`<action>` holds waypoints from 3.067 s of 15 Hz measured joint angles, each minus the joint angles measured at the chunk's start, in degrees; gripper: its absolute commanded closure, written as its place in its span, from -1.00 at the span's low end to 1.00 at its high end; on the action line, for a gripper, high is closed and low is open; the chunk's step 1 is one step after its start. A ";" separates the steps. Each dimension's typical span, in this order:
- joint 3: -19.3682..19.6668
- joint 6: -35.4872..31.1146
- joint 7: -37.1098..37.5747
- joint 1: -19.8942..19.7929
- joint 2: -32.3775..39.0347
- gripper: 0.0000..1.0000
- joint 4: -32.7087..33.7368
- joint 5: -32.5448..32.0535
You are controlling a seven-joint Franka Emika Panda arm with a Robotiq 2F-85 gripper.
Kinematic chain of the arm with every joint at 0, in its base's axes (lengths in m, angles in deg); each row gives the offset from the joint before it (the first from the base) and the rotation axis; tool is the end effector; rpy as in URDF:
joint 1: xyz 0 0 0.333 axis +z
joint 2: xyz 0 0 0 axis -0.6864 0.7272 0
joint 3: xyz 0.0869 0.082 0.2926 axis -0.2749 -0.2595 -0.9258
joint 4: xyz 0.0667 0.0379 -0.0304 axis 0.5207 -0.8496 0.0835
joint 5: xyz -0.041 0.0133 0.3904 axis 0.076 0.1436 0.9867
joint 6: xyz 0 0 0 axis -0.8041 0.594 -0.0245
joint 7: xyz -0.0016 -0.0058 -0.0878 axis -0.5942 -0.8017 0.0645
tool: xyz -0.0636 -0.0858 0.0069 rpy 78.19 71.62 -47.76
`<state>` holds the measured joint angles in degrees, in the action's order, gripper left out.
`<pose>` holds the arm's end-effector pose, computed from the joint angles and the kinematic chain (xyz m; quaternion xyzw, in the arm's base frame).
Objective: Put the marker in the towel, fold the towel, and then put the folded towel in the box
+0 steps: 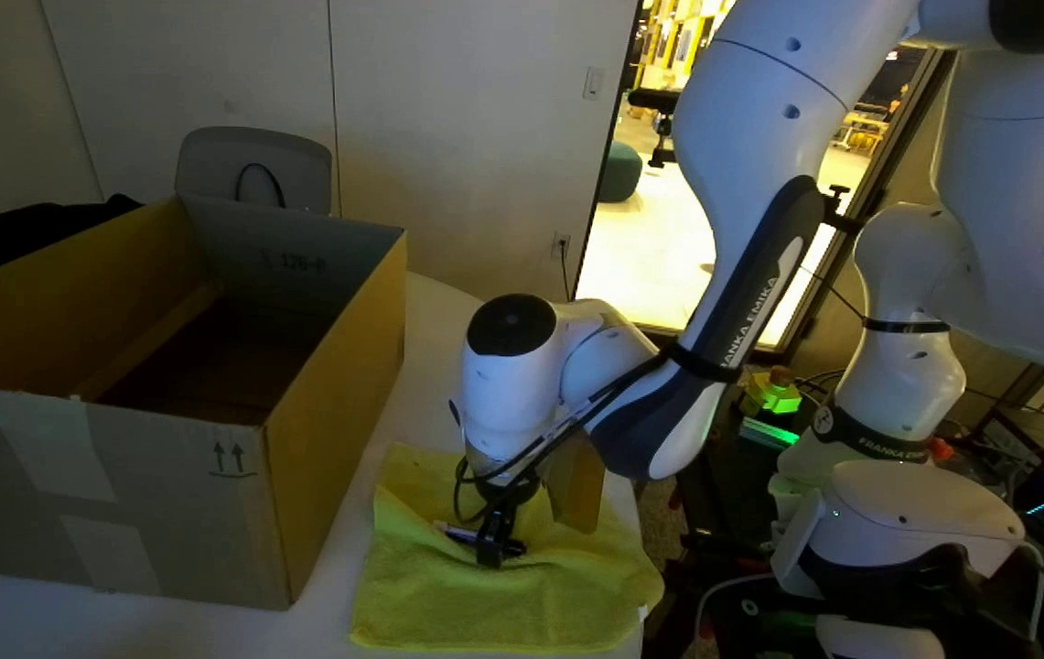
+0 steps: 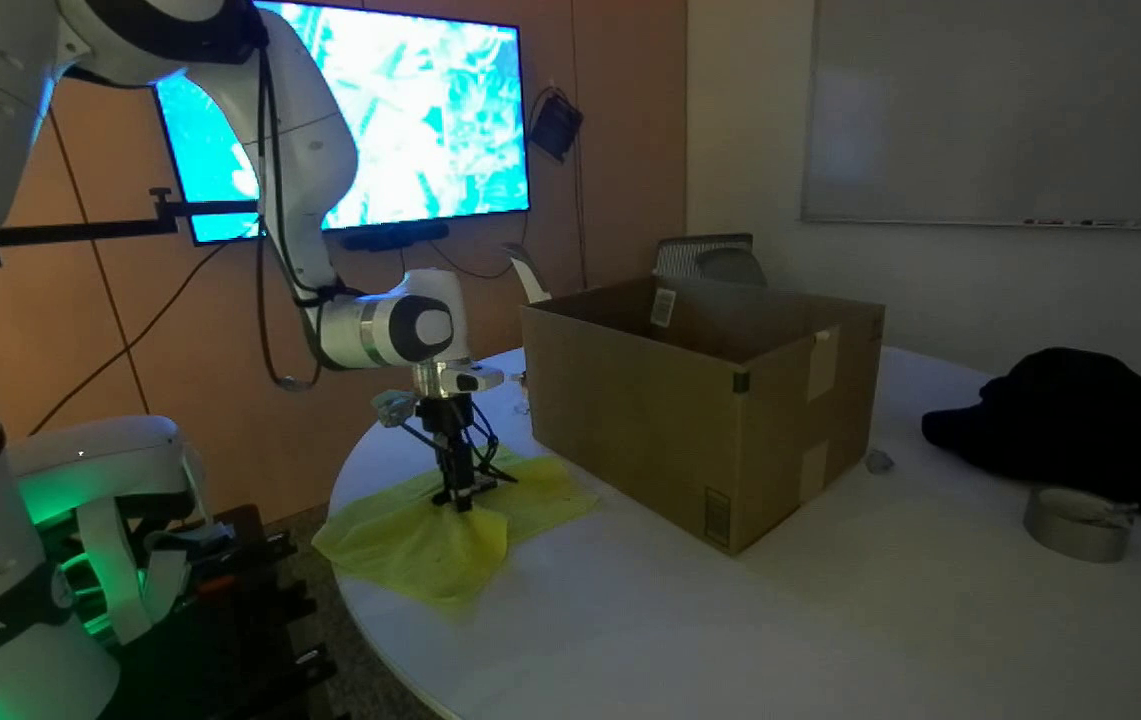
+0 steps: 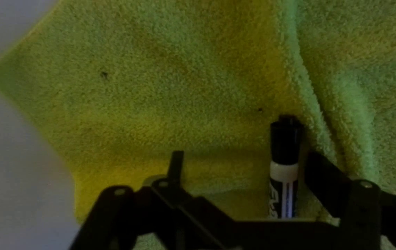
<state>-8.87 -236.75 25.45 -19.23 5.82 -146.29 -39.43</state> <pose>0.4645 0.1770 0.1196 0.9932 -0.0495 -0.0237 0.1028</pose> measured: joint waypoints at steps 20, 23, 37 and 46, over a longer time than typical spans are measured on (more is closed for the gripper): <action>-8.64 -5.90 -1.31 5.24 2.89 -1.00 0.75 -2.10; -8.61 -5.99 -4.27 5.08 4.24 -0.64 1.88 0.67; -9.03 -5.91 -15.98 3.68 4.35 1.00 2.79 9.74; -2.53 -7.90 -12.78 5.45 -0.90 0.96 -1.31 8.84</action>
<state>-11.39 -244.64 12.67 -13.78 4.92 -147.60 -30.60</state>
